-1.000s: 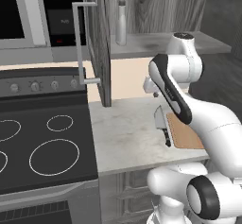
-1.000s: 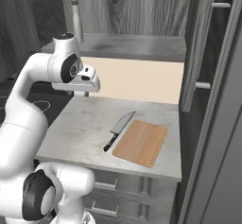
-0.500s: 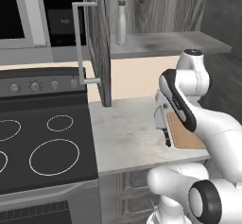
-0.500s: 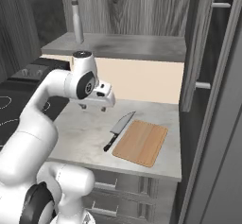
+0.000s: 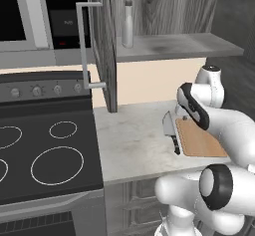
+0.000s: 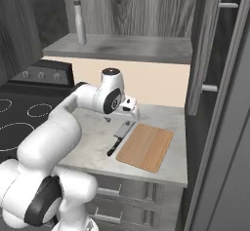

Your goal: Move the cutting board and knife to the sink. Then move spray from the cabinet to the counter.

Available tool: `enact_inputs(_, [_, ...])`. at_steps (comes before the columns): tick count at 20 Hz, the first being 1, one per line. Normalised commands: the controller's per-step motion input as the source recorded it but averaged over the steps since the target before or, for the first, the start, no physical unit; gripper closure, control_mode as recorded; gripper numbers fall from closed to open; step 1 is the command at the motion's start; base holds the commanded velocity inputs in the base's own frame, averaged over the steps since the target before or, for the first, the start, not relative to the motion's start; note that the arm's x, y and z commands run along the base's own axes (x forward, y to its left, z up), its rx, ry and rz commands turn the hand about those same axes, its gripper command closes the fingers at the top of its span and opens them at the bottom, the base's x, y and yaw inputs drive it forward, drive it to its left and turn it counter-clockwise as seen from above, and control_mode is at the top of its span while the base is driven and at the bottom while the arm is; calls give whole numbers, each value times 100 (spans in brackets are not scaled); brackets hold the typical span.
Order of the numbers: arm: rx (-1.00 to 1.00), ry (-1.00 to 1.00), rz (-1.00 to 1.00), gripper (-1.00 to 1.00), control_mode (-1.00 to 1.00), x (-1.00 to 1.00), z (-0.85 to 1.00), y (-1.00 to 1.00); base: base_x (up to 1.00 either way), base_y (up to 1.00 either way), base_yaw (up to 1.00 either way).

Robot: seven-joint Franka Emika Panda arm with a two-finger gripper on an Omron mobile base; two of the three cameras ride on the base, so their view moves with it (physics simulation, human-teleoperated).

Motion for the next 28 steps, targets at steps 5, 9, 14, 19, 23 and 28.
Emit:
enact_inputs(5, [0, 9, -1, -100, -100, 40, -42, -75, 0, 0, 0])
enact_inputs(9, [0, 1, 1, -100, -100, 32, -14, -36, 0, 0, 0])
enact_inputs(14, [0, 0, 0, -100, -100, 43, -23, -32, 0, 0, 0])
enact_inputs(19, [0, 0, 0, -100, -100, 29, -30, -30, 0, 0, 0])
enact_inputs(23, [0, 0, 1, -100, -100, 29, -9, -11, 0, 0, 0])
enact_inputs(28, [1, 0, 1, -100, -100, 47, -11, -28, 0, 0, 0])
